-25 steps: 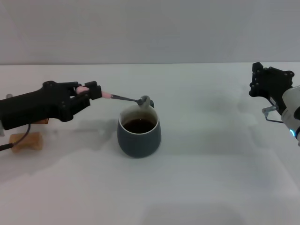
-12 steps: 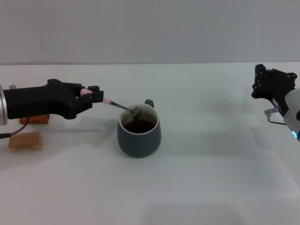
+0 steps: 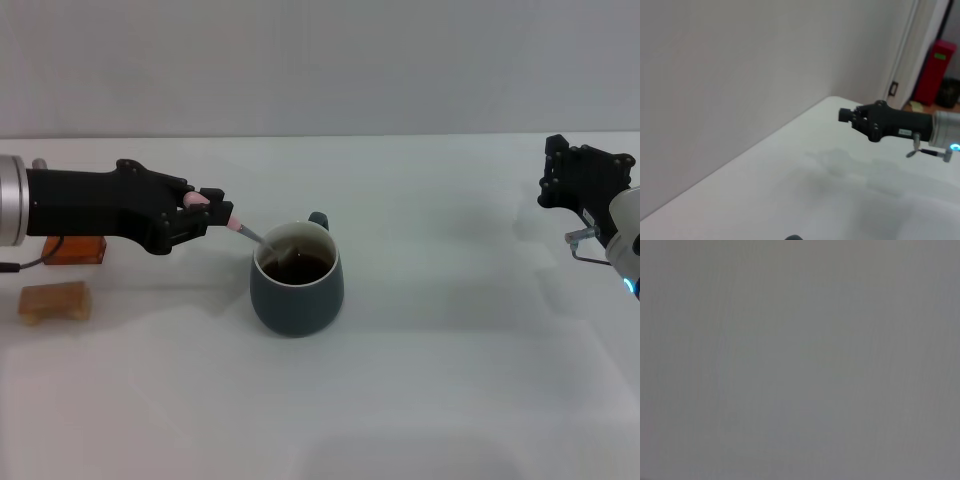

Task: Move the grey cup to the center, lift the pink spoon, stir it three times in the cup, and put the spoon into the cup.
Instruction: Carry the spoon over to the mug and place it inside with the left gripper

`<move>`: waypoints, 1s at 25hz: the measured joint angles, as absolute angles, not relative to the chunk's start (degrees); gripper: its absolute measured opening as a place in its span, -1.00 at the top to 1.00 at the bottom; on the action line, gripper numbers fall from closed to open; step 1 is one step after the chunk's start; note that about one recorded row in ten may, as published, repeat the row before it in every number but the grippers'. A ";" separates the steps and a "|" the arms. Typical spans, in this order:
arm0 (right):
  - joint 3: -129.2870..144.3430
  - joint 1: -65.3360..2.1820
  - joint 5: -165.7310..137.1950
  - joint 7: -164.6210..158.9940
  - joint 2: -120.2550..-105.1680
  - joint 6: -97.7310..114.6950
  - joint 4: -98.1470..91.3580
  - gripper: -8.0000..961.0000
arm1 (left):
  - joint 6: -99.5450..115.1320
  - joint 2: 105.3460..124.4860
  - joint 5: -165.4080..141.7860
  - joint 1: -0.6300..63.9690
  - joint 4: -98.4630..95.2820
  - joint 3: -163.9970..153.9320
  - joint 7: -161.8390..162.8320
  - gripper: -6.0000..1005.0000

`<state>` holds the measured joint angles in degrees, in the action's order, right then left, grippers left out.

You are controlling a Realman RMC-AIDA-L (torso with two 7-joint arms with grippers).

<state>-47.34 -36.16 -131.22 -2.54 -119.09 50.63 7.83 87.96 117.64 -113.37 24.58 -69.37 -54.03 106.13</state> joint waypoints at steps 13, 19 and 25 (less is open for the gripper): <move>-47.38 -36.36 -131.22 -2.55 -119.09 50.63 7.83 0.97 | 90.71 117.83 -120.78 28.65 -77.08 -58.16 112.28 0.68; -47.37 -36.15 -131.22 -2.55 -119.09 50.62 7.90 0.98 | 89.73 118.01 -124.11 31.22 -77.71 -60.15 114.21 0.68; -47.37 -35.89 -131.26 -2.54 -119.09 50.62 8.13 0.97 | 89.32 118.11 -126.89 32.82 -78.11 -61.67 114.99 0.68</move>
